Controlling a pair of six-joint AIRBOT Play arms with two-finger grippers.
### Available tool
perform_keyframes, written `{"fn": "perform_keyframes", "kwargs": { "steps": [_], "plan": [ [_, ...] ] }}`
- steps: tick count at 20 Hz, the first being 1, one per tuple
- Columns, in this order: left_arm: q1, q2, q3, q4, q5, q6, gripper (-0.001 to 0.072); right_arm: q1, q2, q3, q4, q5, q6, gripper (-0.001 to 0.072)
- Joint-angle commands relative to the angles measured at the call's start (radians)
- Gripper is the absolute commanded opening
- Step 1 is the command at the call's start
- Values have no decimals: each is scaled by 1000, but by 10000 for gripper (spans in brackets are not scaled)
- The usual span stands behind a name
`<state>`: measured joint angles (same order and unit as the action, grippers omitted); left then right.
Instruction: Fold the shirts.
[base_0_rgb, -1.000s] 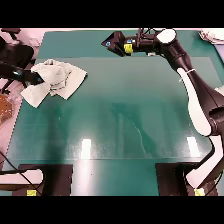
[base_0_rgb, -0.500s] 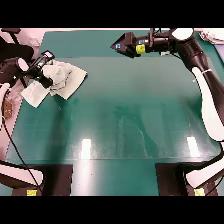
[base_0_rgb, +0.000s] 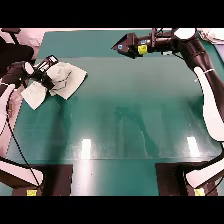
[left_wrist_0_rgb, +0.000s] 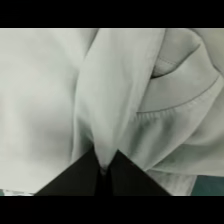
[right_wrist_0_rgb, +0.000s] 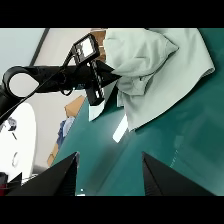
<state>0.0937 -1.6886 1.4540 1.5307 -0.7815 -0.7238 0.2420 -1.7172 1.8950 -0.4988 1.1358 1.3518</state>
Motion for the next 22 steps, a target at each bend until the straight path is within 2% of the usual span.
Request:
{"fn": "perform_keyframes", "kwargs": {
  "steps": [1, 3, 5, 8, 10, 12, 14, 16, 19, 21, 22],
  "plan": [
    [-1, -1, 6, -109, -24, -1, 27, 0, 1, 0, 0, 21, 0, 461],
    [-1, -1, 39, -228, -81, -1, 26, -1, 3, 0, -4, 35, 1, 460],
    [-1, 5, 104, -359, -182, -23, 26, -8, 21, 0, -74, 33, 26, 461],
    [-15, 21, 225, -570, -365, -113, 26, -10, 80, 0, -327, 32, 138, 461],
    [-68, 39, 281, -705, -452, -117, 25, -10, 132, 0, -522, 72, 218, 461],
    [-165, 52, 318, -845, -483, -118, 26, -10, 185, 0, -708, 131, 309, 461],
    [-301, 52, 354, -878, -478, -137, 26, -10, 240, 0, -927, 202, 446, 461],
    [-452, 53, 371, -880, -438, -166, 26, -25, 298, 0, -1115, 296, 516, 461],
    [-656, 53, 415, -881, -373, -169, 26, -116, 383, -42, -1177, 369, 506, 461],
    [-720, 53, 483, -880, -367, -183, 26, -208, 459, -159, -1177, 361, 506, 461],
    [-728, 53, 534, -880, -369, -222, 26, -262, 500, -237, -1177, 352, 506, 461]
  ]
}}
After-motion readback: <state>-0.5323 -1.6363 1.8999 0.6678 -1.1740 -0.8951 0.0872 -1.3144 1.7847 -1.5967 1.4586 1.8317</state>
